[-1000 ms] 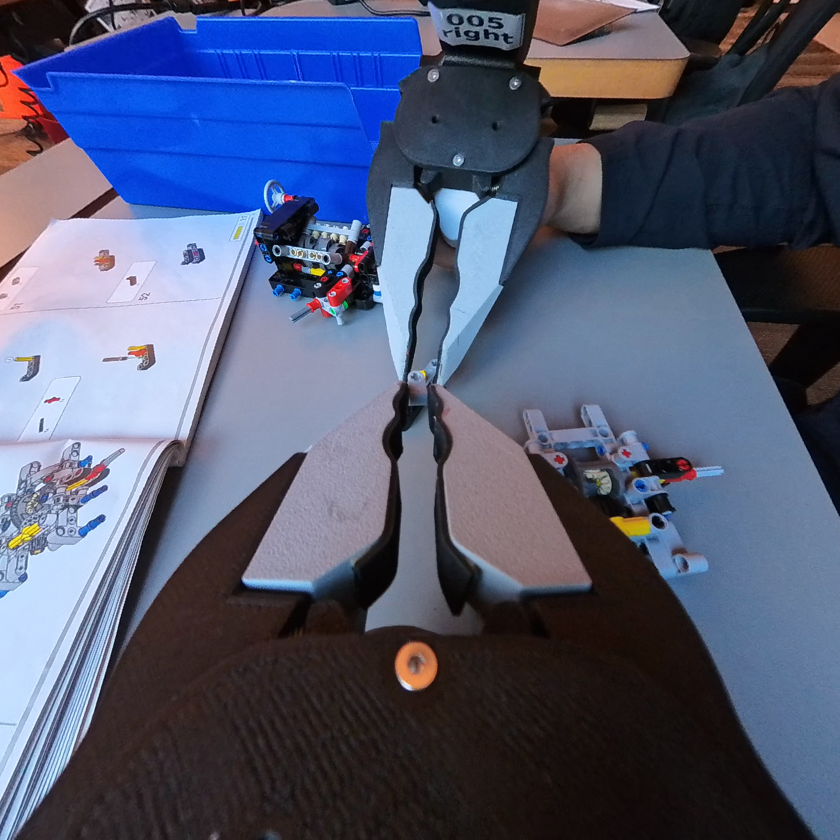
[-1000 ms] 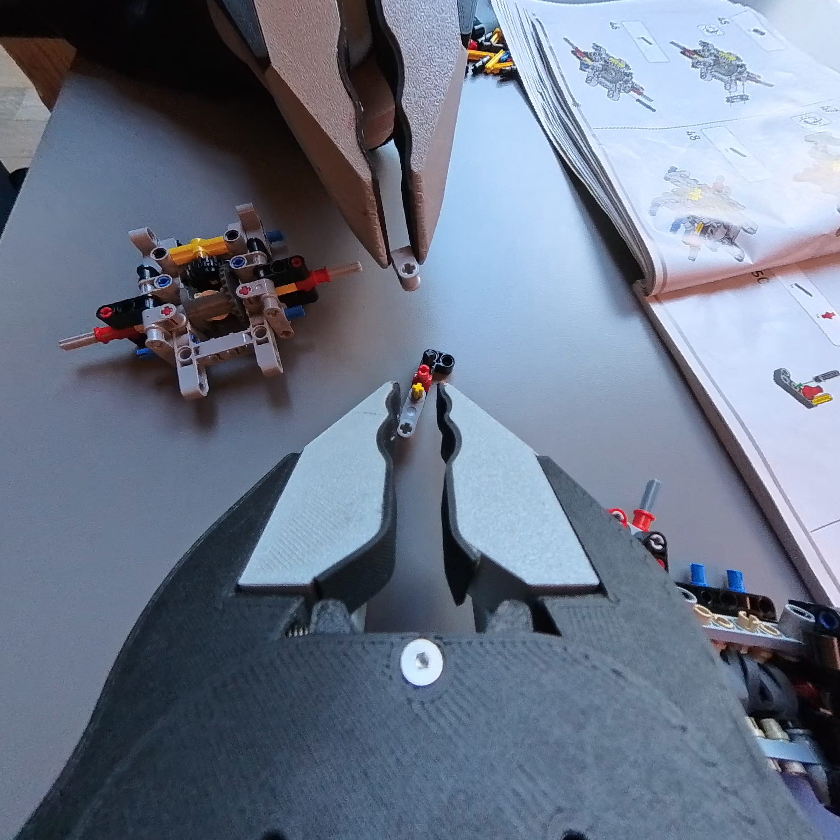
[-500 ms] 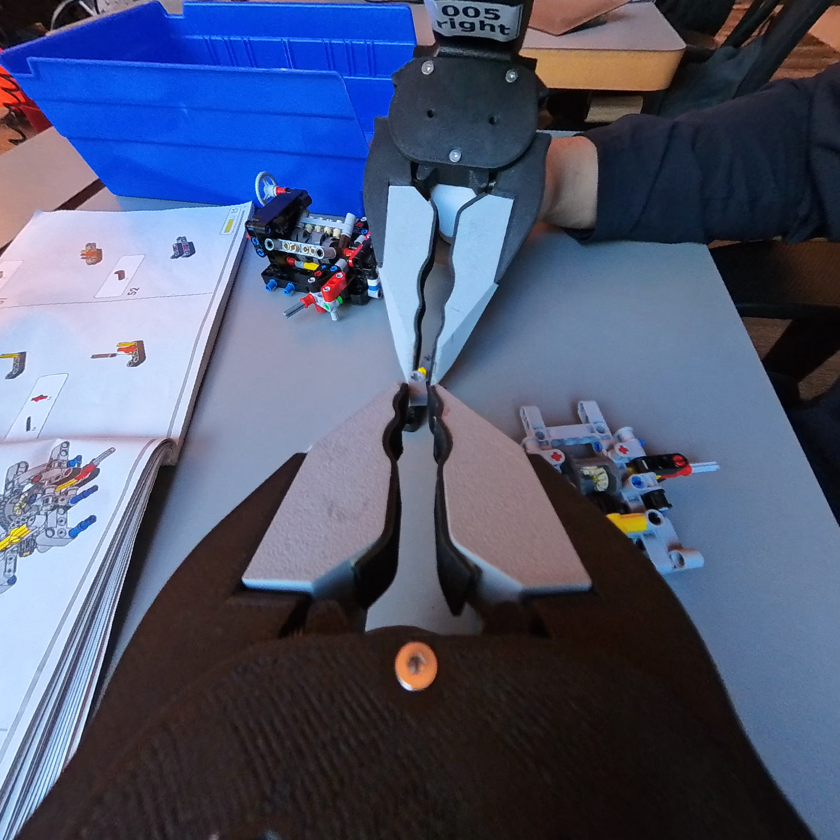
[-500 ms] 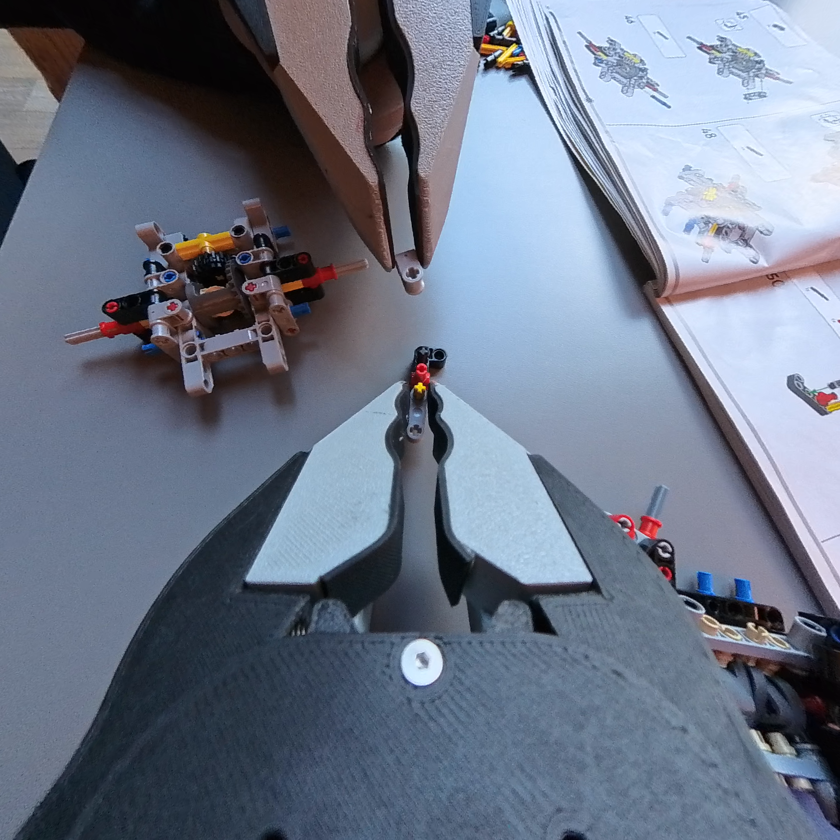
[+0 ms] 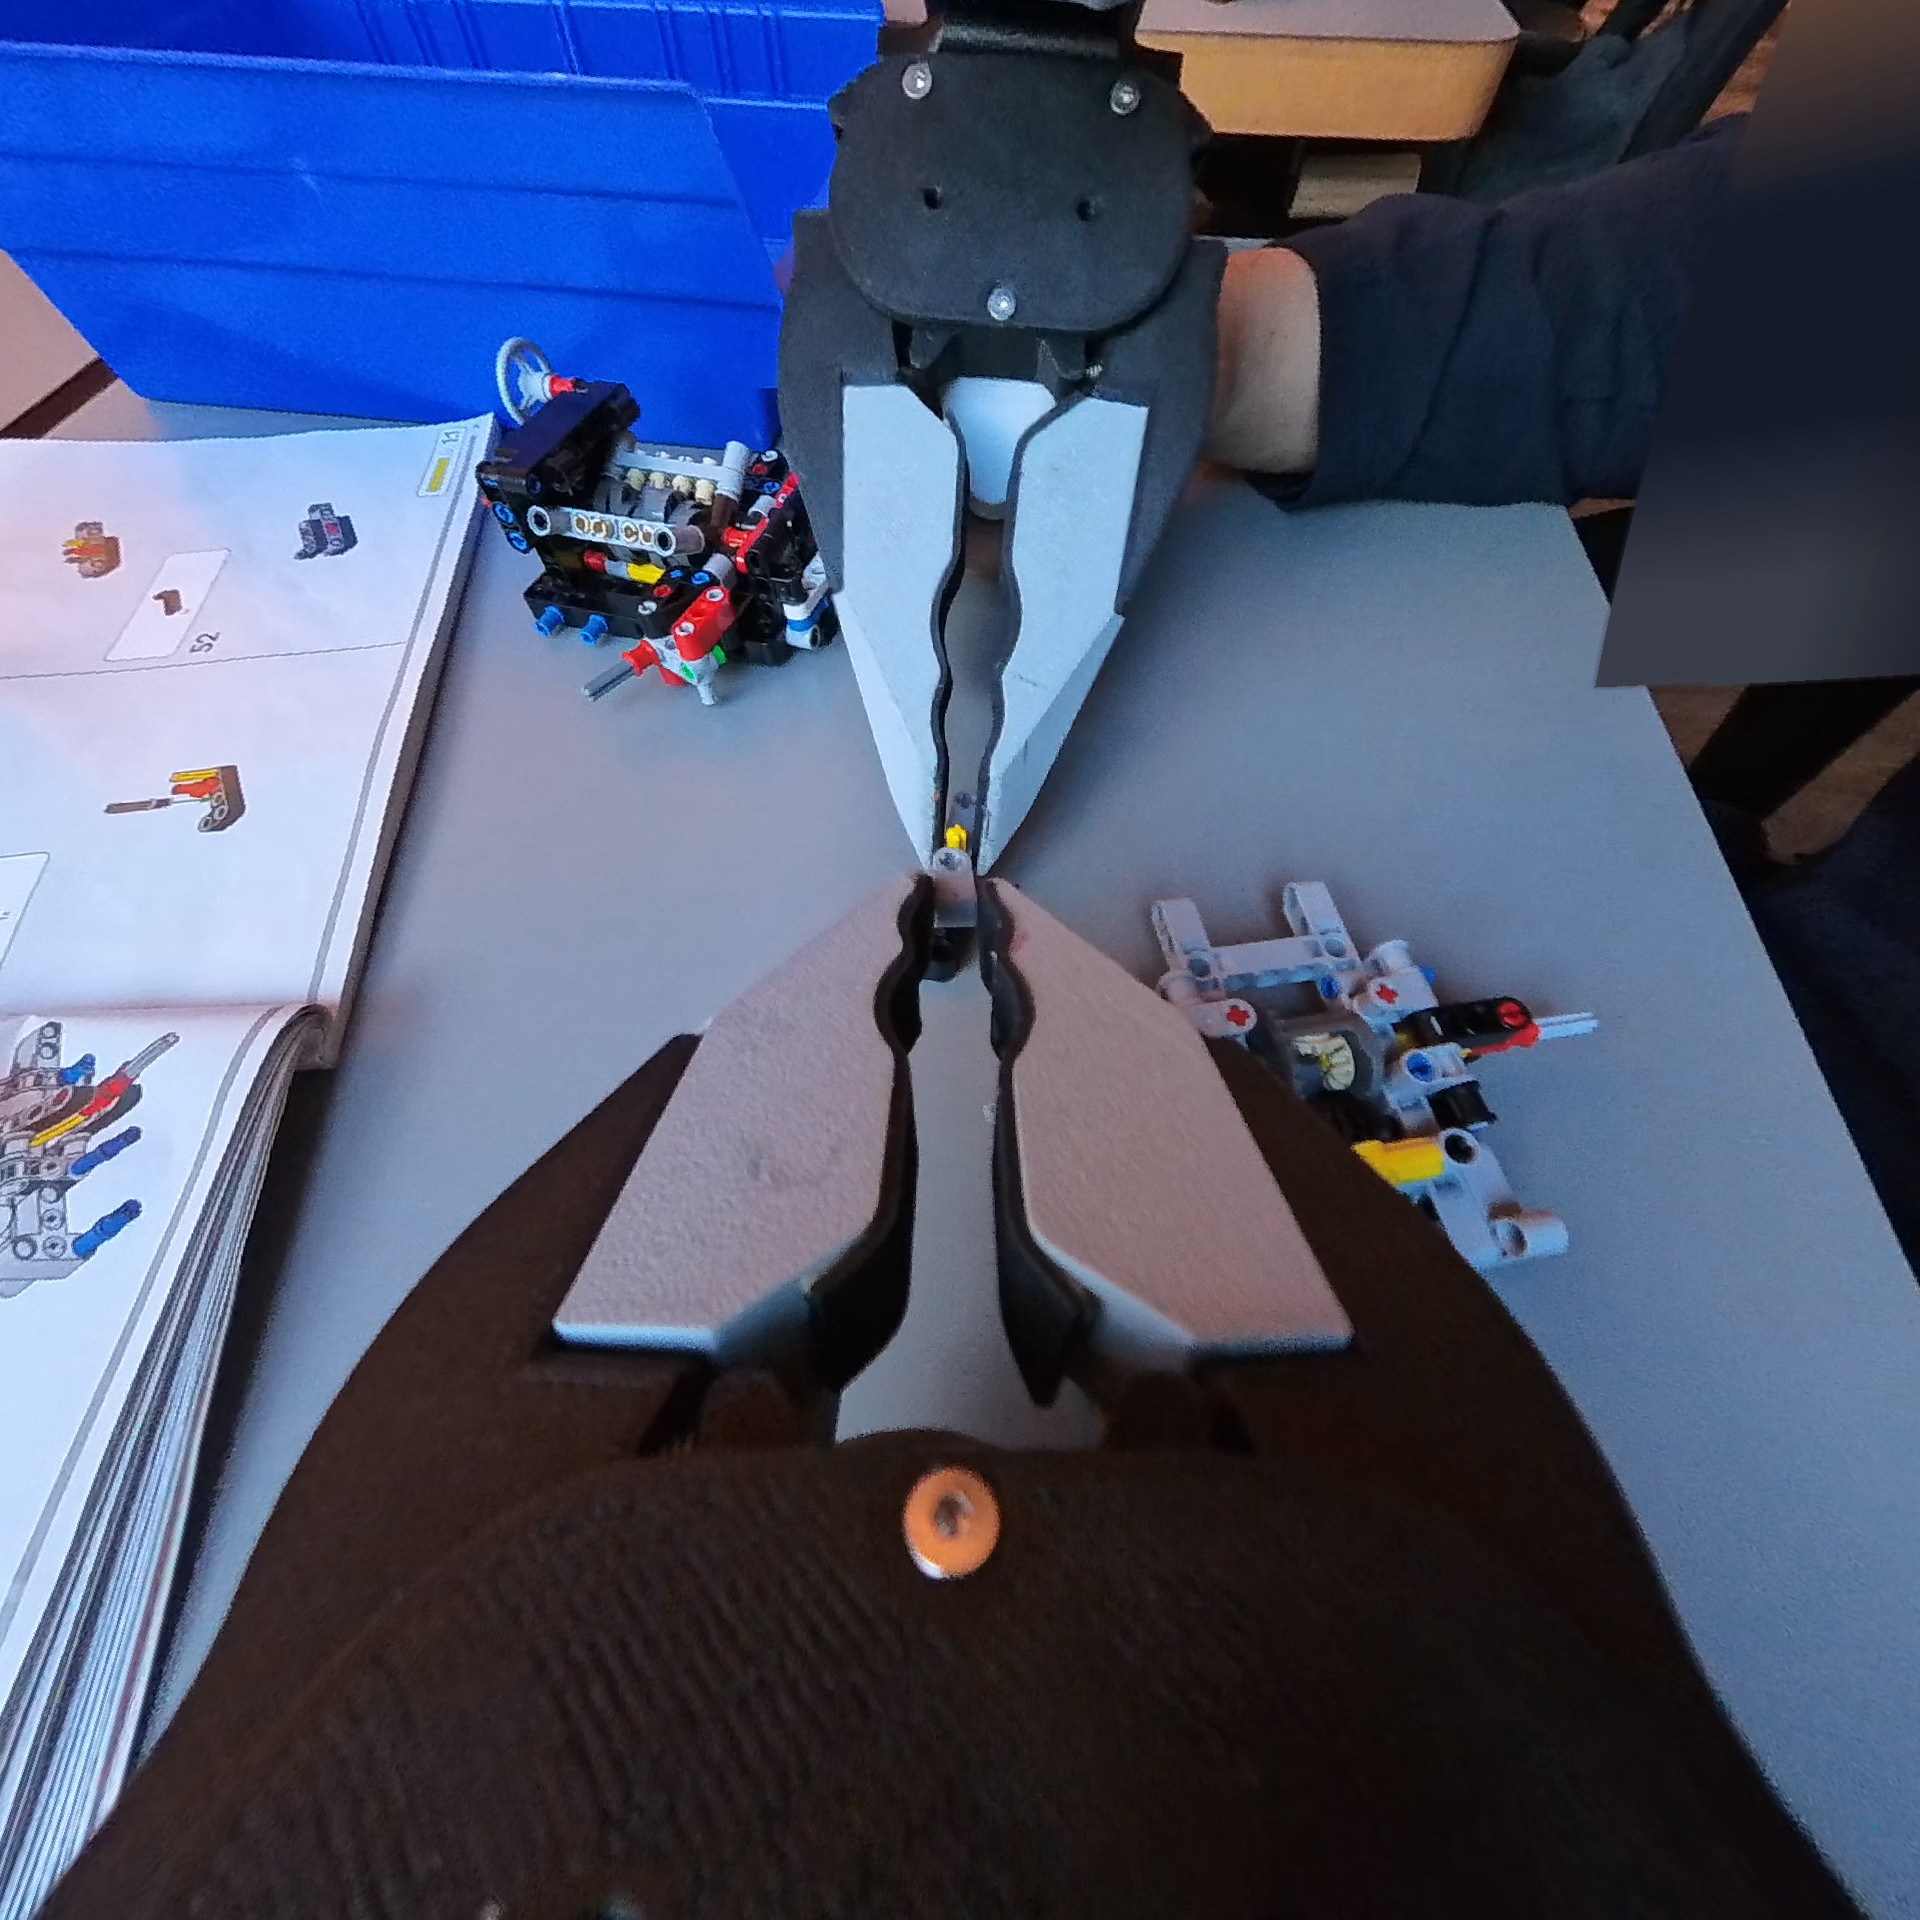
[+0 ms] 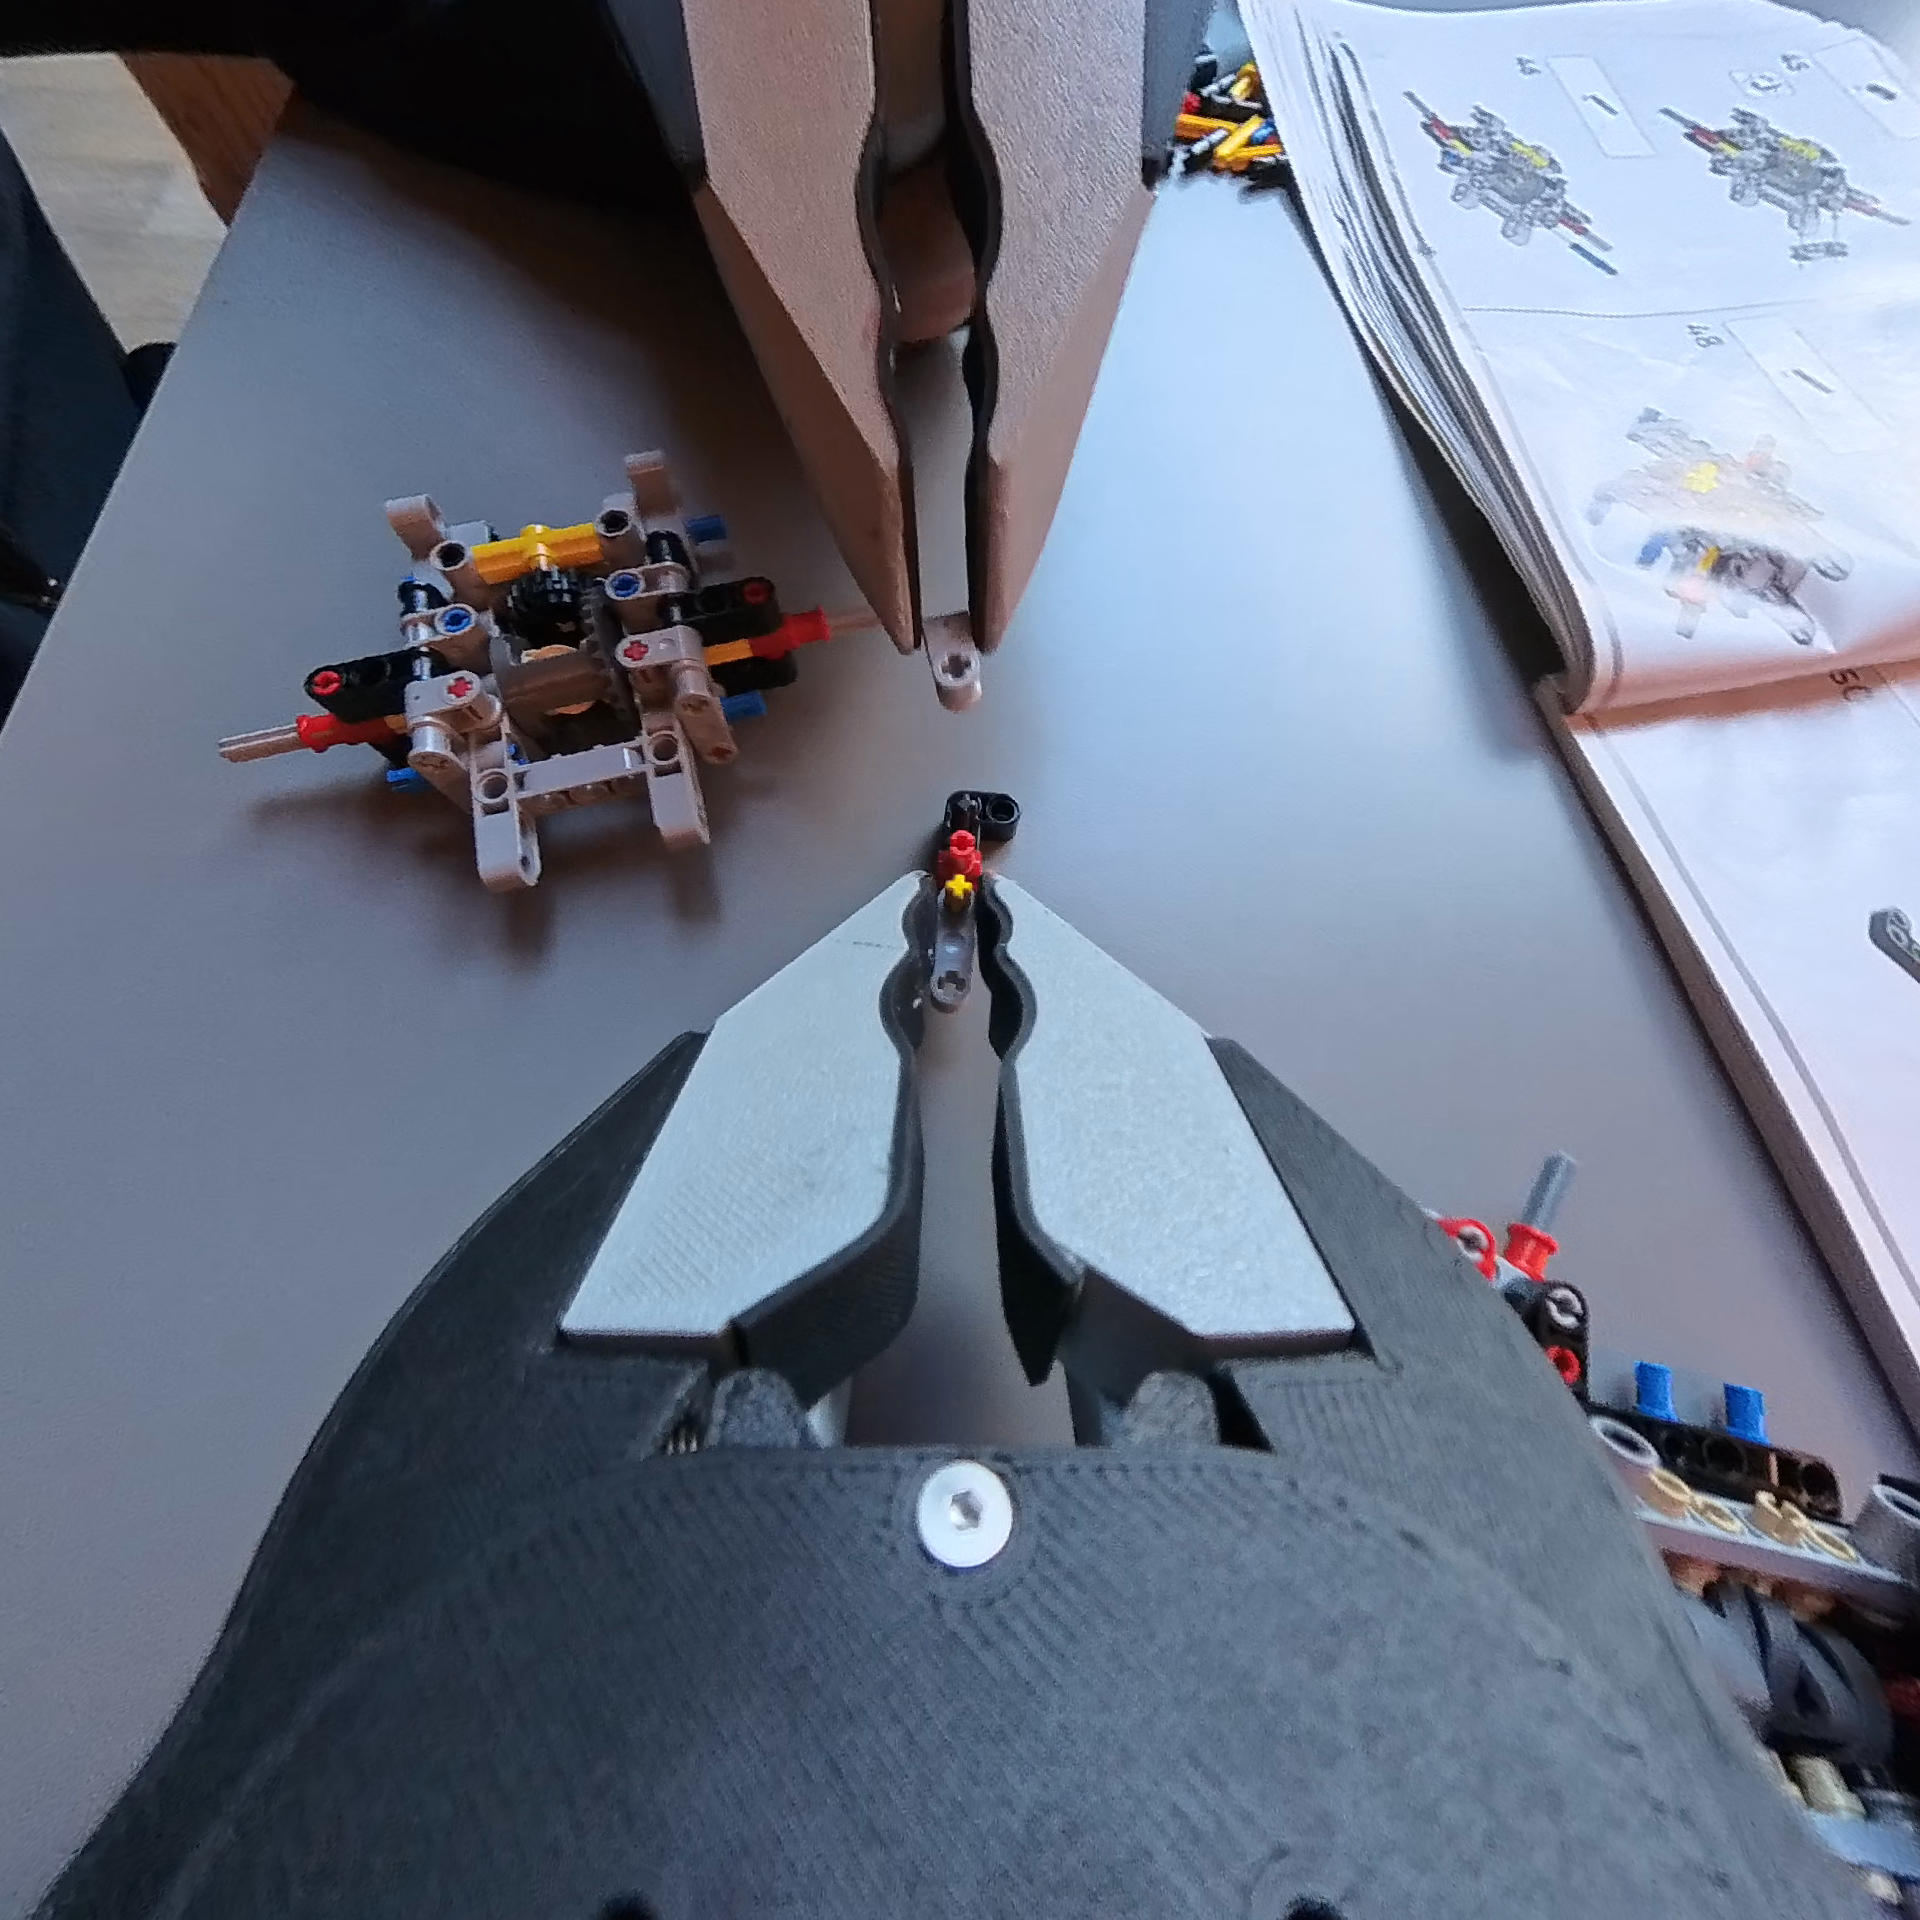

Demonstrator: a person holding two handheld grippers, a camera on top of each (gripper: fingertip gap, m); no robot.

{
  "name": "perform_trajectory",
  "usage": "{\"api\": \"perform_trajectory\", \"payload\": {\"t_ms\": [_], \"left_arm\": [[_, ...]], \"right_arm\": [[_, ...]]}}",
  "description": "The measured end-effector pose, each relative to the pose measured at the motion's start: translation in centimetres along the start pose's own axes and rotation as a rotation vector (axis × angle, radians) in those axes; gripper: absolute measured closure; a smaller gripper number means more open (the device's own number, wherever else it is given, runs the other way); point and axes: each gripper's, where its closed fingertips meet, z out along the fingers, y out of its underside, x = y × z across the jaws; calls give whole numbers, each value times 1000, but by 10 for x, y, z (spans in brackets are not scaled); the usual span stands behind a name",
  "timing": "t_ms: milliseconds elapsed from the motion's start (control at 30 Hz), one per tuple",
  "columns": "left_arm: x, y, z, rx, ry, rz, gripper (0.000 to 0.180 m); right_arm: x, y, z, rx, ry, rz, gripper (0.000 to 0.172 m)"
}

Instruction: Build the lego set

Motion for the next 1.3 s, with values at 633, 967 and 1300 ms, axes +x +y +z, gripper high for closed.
{"api": "perform_trajectory", "payload": {"t_ms": [633, 967, 1300], "left_arm": [[13, 11, -4, -59, 182, -38, 175], [10, 13, 6, -102, 195, -16, 175], [16, 13, 8, -106, 207, 21, 175]], "right_arm": [[-15, -4, 5, 2, -58, -27, 168], [-13, -6, 3, 5, -40, -19, 155], [-17, -15, 10, 11, -5, -74, 161]]}}
